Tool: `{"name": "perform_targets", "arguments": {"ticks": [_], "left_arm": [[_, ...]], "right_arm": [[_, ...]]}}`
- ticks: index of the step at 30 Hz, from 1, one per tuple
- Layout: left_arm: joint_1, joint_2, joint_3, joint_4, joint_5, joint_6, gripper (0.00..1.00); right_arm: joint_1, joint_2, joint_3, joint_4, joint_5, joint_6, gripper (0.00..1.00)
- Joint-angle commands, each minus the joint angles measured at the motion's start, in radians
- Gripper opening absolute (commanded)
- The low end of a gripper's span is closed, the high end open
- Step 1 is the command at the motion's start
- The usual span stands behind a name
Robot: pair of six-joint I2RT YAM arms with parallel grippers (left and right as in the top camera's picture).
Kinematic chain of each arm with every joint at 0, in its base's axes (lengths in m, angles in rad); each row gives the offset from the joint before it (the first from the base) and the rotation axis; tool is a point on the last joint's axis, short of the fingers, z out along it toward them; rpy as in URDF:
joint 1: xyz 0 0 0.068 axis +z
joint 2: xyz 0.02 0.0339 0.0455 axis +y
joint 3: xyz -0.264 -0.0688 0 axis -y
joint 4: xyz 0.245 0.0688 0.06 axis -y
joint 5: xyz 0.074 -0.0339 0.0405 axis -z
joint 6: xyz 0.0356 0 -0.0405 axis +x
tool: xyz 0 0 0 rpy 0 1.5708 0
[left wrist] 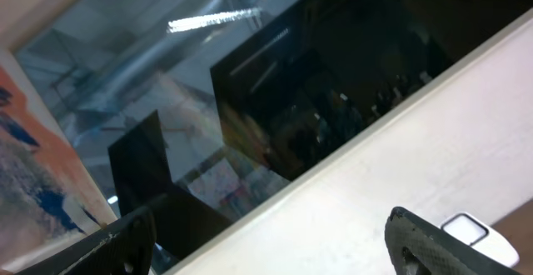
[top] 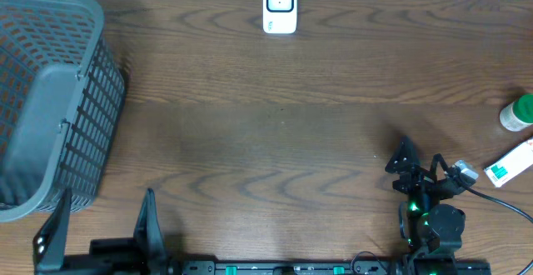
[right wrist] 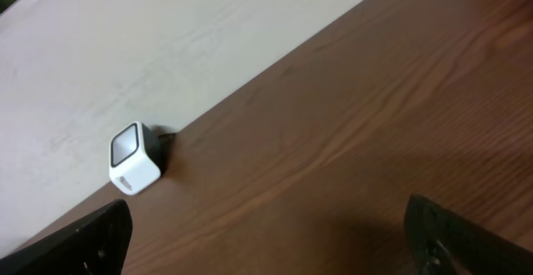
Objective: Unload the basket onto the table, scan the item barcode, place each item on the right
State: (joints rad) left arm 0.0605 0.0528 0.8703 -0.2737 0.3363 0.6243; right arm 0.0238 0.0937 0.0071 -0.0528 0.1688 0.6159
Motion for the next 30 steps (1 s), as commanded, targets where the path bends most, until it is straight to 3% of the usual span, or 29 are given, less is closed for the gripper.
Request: {"name": "perform_targets", "arguments": {"ticks": [1, 16, 20, 25, 26, 30], "left_arm": [[-0.019, -0.018, -0.006, -0.003, 0.015, -0.013, 0.88], [-0.024, -0.050, -0.002, -0.012, 0.012, -0.006, 0.88], [-0.026, -0.050, -0.003, -0.036, -0.060, -0.024, 0.88], [-0.026, -0.050, -0.003, -0.238, -0.049, -0.024, 0.84], [-0.026, -0.050, -0.003, -0.300, -0.048, -0.024, 0.99], [-0.026, -0.050, -0.003, -0.495, -0.049, -0.024, 1.00]], "right_arm": [[0.013, 0.002, -0.002, -0.003, 0.002, -0.022, 0.99], [0.013, 0.002, -0.002, -0.003, 0.002, -0.022, 0.99], [0.013, 0.002, -0.002, -0.003, 0.003, -0.022, 0.99], [0.013, 0.002, -0.002, -0.003, 0.002, -0.022, 0.99], [0.013, 0.002, -0.002, -0.003, 0.002, -0.022, 0.99], [0.013, 0.002, -0.002, -0.003, 0.003, -0.022, 0.99]]}}
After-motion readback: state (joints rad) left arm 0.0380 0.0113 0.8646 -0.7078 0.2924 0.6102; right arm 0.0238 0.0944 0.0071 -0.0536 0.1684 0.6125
